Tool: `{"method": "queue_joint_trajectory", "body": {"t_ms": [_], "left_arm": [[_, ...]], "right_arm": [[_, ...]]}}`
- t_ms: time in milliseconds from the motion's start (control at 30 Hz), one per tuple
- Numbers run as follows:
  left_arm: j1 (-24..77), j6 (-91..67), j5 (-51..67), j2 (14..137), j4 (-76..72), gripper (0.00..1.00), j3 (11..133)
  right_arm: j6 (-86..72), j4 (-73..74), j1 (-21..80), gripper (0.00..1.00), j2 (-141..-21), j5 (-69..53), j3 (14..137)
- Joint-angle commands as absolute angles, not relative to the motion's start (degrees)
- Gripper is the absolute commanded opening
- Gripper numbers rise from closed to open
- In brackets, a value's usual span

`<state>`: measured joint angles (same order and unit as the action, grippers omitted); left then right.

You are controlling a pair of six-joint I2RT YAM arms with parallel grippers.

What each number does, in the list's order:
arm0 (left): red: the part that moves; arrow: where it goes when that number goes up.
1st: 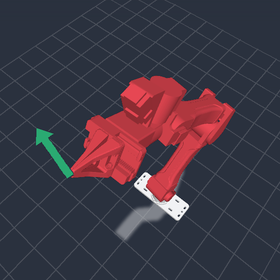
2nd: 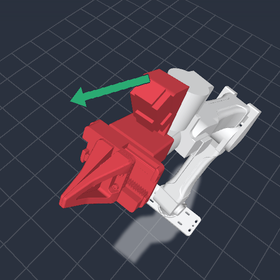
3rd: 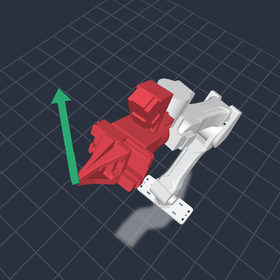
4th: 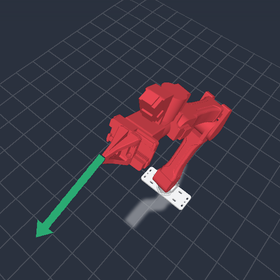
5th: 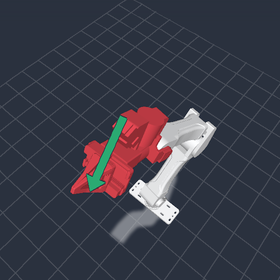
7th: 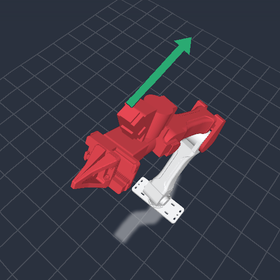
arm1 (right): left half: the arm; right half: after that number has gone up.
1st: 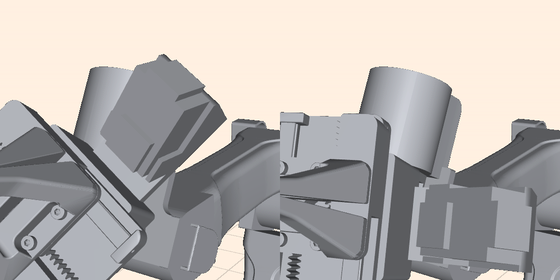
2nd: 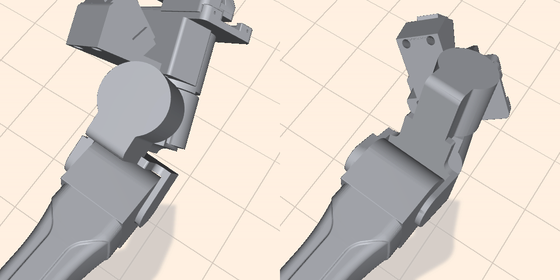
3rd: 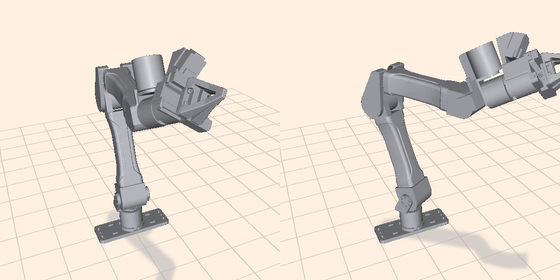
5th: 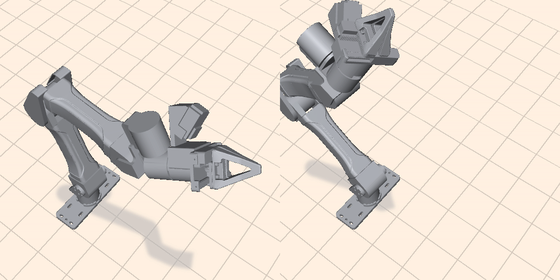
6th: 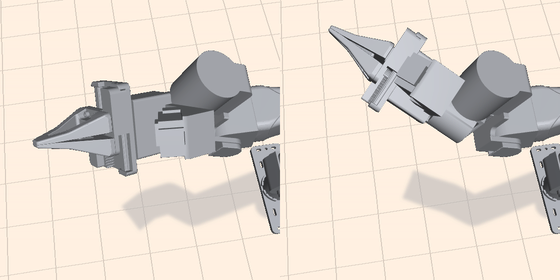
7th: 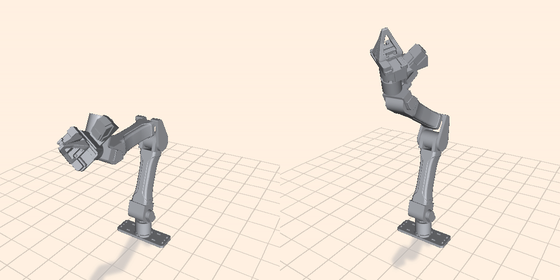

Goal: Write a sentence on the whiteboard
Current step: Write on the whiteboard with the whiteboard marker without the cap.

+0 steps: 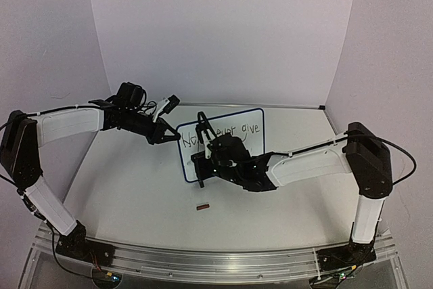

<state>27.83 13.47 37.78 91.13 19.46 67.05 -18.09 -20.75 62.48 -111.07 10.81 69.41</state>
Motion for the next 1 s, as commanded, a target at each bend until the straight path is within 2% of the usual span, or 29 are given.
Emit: {"method": "queue_joint_trajectory", "body": {"t_ms": [0, 967], "left_arm": [[28.21, 15.87, 34.27, 91.63, 22.06, 0.00, 67.45], [28.21, 15.86, 34.29, 91.62, 22.06, 0.00, 67.43]], "right_arm": [[-17.66, -20.34, 62.63, 0.00, -112.57, 12.96, 71.09], [-15.67, -21.17, 62.62, 0.00, -107.54, 17.26, 69.62]]}}
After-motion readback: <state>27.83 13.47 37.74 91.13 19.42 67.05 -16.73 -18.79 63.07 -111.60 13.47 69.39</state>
